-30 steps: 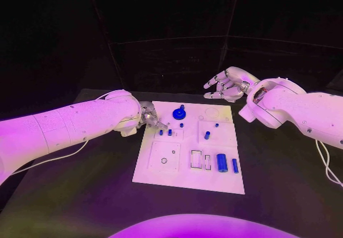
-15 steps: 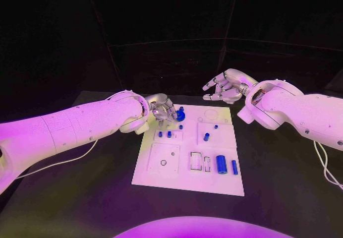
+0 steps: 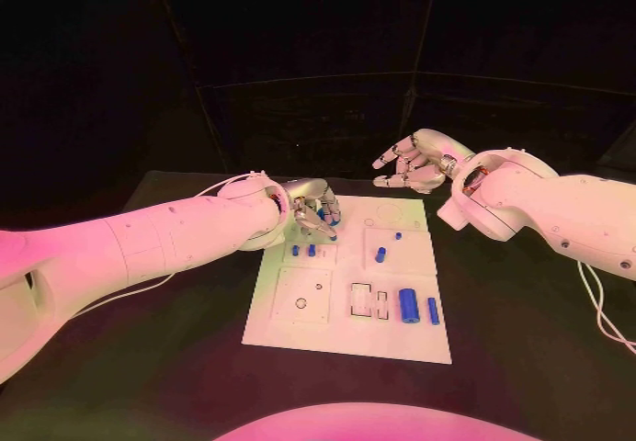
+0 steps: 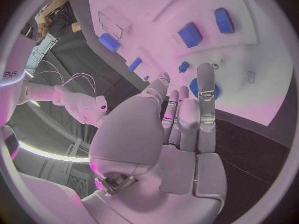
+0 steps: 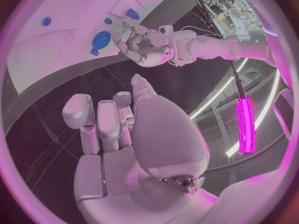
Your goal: Assemble the parts on the task board
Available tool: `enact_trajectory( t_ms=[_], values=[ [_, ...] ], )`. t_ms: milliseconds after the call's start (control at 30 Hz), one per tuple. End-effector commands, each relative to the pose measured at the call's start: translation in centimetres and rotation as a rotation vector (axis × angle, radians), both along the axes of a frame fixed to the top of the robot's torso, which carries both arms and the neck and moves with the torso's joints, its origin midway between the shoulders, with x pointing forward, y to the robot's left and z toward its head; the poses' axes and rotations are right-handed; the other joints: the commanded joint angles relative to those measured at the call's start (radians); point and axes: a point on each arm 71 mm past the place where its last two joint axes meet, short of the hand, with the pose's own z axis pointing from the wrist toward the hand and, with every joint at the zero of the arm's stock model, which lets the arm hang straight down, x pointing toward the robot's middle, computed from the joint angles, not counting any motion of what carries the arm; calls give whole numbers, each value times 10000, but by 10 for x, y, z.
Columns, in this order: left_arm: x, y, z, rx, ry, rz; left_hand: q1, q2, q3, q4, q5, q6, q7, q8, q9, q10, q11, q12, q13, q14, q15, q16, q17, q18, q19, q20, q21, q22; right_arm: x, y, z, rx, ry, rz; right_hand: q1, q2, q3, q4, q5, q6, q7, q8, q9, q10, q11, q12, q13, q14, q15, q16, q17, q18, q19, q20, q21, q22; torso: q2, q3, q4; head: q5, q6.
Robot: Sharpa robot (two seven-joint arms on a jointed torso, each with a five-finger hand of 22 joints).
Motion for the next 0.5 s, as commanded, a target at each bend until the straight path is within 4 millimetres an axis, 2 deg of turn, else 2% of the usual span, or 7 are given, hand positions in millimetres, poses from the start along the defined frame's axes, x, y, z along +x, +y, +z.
enact_trajectory(
  t_ms=[33,100,267,500],
  values=[
    [1,-6,-2,668,-476,-437,11,-88,57,-102,-23,141,-34,-145,-158,151,-14,-97,-219,307,-55,405,440,13,427,-41,632,609,0,2,2,96,-119,65,-41,81,32,52,40,-64,-5,58,-13,-46,19,45,5,93,-33,-46,13,79,-45,21,-44,4,5,-4,15,14,-15],
    [1,-9,-4,834,-465,-501,64,-67,148,-164,-29,239,-63,-219,-247,209,-44,-171,-363,453,-73,593,647,-64,683,-74,1096,1074,0,2,2,98,-119,74,-41,81,32,52,40,-64,-5,58,-13,-46,19,45,5,93,-33,-46,13,79,-45,21,-44,4,4,-10,10,12,-13],
    [5,-14,-10,1146,-336,-510,69,-39,403,-254,-15,486,-76,-382,-447,354,-60,-349,-709,577,-97,707,691,-112,893,-103,1353,1309,0,4,2,102,-114,112,-34,85,38,49,43,-65,-6,60,-13,-34,18,66,24,101,-34,-21,48,75,-34,21,-35,20,6,3,-5,46,-2],
    [7,-17,-16,1407,-95,-483,34,-76,628,-333,-1,713,-101,-488,-591,502,-71,-471,-977,629,-112,720,616,-161,1056,-132,1679,1656,0,5,2,110,-119,126,-34,85,38,49,43,-65,-6,60,-13,-34,18,66,24,101,-34,-21,48,75,-34,21,-35,20,-7,6,18,25,-31]
  ],
)
